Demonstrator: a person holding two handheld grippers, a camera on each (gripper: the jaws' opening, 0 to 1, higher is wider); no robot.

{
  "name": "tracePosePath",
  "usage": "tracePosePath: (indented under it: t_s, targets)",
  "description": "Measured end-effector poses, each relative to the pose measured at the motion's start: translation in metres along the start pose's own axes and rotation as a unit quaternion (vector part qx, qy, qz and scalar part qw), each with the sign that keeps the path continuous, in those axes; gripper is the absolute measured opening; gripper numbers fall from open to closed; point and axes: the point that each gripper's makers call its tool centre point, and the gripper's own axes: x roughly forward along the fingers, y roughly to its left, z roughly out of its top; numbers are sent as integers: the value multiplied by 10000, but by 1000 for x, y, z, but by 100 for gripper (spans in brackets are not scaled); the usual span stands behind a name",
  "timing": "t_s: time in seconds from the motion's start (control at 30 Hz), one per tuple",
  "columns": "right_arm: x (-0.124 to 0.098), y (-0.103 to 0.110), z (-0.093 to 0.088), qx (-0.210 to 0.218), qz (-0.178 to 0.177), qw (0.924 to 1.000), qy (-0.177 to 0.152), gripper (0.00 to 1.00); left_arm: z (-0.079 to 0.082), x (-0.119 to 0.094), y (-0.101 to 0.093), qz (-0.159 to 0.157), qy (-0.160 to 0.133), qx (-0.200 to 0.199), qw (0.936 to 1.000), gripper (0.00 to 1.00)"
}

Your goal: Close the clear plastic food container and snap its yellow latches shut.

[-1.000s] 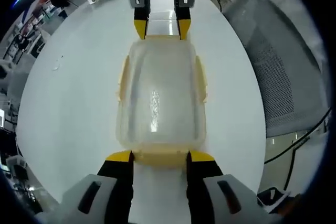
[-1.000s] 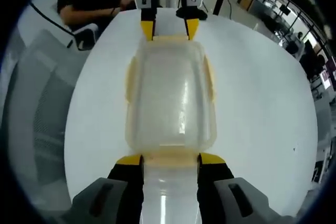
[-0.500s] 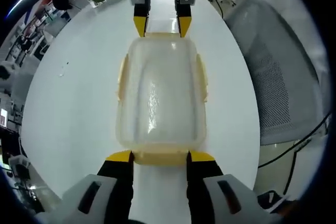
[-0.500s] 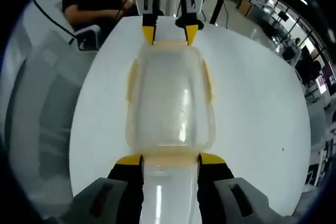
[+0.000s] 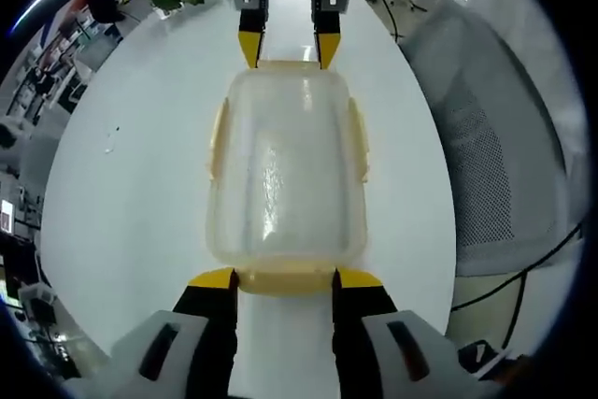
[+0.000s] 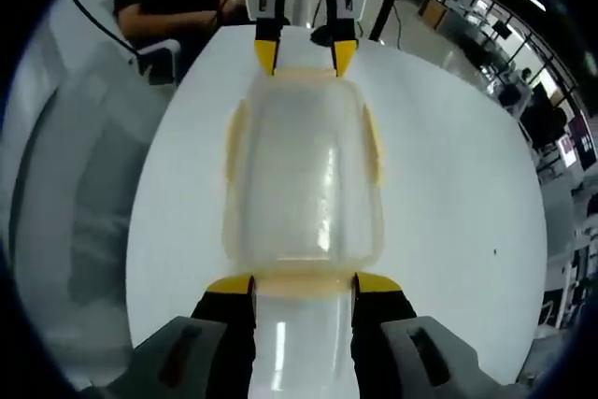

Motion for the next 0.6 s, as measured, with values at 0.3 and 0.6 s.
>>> tracePosePath:
  t_s: [0.3, 0.6]
  targets:
    - [-6, 3, -15, 36, 30, 10000, 21, 38, 17, 3, -2, -48, -48, 20, 10000, 38]
    - [-15, 6, -33, 84, 20, 9999, 52, 38, 35, 8, -3, -84, -99, 35, 9999, 38]
